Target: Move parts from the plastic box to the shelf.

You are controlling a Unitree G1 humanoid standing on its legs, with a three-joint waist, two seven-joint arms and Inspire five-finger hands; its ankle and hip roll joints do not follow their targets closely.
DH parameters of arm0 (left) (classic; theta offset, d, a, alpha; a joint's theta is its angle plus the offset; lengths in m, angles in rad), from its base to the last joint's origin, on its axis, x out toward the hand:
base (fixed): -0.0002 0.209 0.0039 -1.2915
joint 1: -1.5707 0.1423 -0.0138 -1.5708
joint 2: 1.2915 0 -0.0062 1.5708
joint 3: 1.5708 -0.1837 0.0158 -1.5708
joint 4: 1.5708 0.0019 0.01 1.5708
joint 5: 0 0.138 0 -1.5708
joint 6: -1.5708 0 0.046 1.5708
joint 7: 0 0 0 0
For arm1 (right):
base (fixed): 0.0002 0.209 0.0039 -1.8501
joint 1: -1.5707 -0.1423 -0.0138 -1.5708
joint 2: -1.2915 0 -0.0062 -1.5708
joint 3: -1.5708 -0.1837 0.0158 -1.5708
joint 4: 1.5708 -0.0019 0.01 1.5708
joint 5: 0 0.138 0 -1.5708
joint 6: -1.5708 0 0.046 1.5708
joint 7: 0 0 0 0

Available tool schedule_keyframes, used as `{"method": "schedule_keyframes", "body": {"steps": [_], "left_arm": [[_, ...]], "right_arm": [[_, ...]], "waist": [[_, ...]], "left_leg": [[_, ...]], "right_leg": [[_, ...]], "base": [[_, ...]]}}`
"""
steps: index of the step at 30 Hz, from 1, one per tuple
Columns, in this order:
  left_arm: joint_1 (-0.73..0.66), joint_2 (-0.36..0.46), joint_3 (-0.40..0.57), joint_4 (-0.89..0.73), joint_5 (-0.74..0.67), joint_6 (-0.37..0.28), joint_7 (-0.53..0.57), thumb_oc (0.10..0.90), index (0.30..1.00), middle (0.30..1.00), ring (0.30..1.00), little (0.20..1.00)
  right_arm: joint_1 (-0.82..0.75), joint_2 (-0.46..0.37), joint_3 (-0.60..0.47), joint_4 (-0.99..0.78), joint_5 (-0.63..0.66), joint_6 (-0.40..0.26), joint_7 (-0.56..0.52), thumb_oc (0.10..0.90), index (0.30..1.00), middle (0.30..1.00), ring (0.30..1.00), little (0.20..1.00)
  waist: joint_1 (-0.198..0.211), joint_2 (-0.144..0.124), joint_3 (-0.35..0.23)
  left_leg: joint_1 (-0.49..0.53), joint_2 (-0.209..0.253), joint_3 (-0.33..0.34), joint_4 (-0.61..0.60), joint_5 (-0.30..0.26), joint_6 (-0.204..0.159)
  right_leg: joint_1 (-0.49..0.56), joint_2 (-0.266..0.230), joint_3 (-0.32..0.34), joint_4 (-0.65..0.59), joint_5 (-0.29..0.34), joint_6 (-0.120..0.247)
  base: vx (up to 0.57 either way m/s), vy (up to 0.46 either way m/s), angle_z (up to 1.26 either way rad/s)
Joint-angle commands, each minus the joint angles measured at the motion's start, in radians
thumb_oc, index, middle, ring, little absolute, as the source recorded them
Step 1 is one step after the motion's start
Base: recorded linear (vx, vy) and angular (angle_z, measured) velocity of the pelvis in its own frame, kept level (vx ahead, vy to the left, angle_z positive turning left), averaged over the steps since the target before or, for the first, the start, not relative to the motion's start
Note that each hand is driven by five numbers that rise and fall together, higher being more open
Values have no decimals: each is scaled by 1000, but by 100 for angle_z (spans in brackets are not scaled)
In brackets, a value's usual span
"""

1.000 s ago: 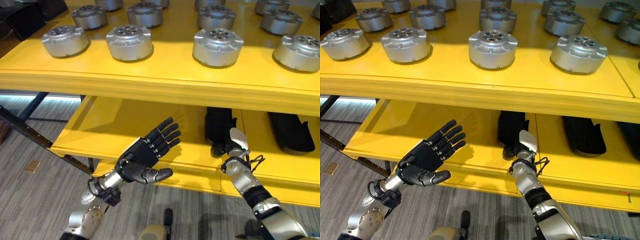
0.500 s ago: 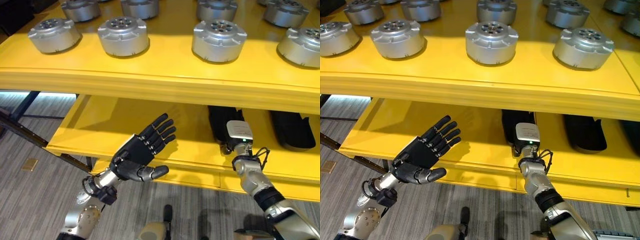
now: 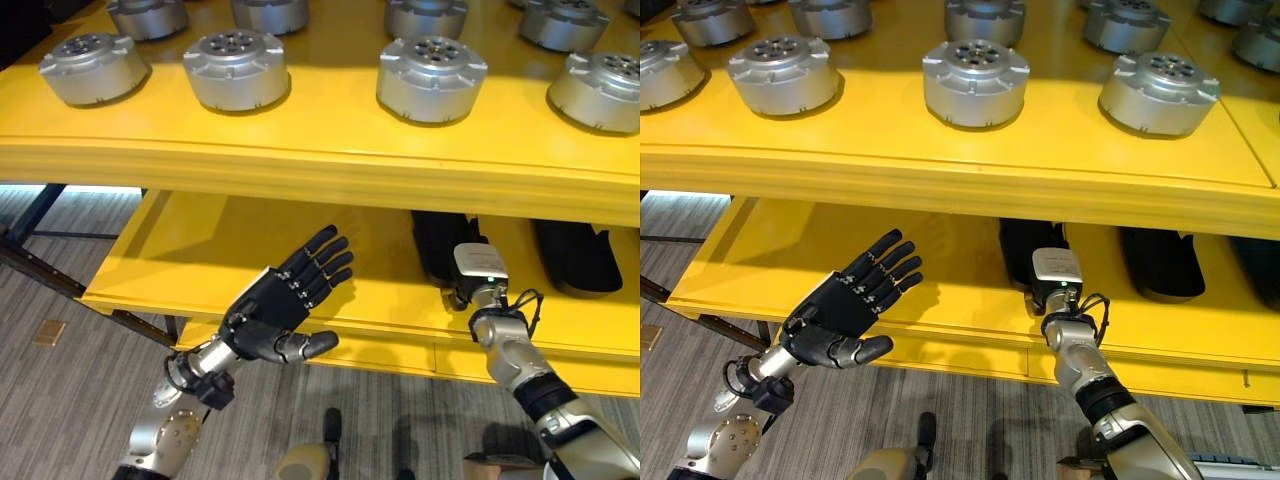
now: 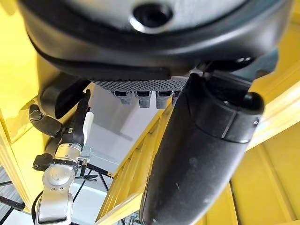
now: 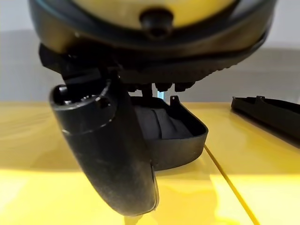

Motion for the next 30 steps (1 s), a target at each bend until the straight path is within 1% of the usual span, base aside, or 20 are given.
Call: {"method": "schedule_keyframes", "body": {"steps": [1,9,15,26,30], "left_arm": [[-34,-13,62,-120,-52,-73,-49,900,1000,1000,1000,1000],[-31,-24,64,-118,-40,-69,-50,900,1000,1000,1000,1000],[-23,-33,70,-120,-35,-65,-56,900,1000,1000,1000,1000],[-29,-48,66,-118,-22,-68,-54,900,1000,1000,1000,1000],[-28,-53,65,-117,-19,-67,-54,900,1000,1000,1000,1000]], "right_arm": [[-67,-67,11,-60,-13,-6,-18,900,1000,1000,1000,1000],[-53,-60,18,-85,-21,-24,4,900,1000,1000,1000,1000],[-29,-51,11,-126,10,-25,37,900,1000,1000,1000,1000],[-11,-20,-2,-150,60,-30,34,900,1000,1000,1000,1000],[-6,-13,-5,-159,38,-56,12,900,1000,1000,1000,1000]], "waist": [[-4,5,-48],[-7,2,-51],[-12,0,-50],[-20,2,-50],[-21,3,-50]], "left_leg": [[76,39,5,71,-180,-33],[78,40,6,73,-183,-33],[77,41,8,78,-185,-32],[77,43,11,81,-187,-31],[76,41,11,82,-188,-30]], "right_leg": [[-101,-5,-16,76,55,-16],[-100,-4,-14,77,51,-16],[-102,-3,-11,84,47,-18],[-106,-3,-3,88,46,-18],[-107,-3,-4,91,44,-19]], "base": [[0,0,0],[0,0,0],[0,0,0],[0,0,0],[0,0,0]]}}
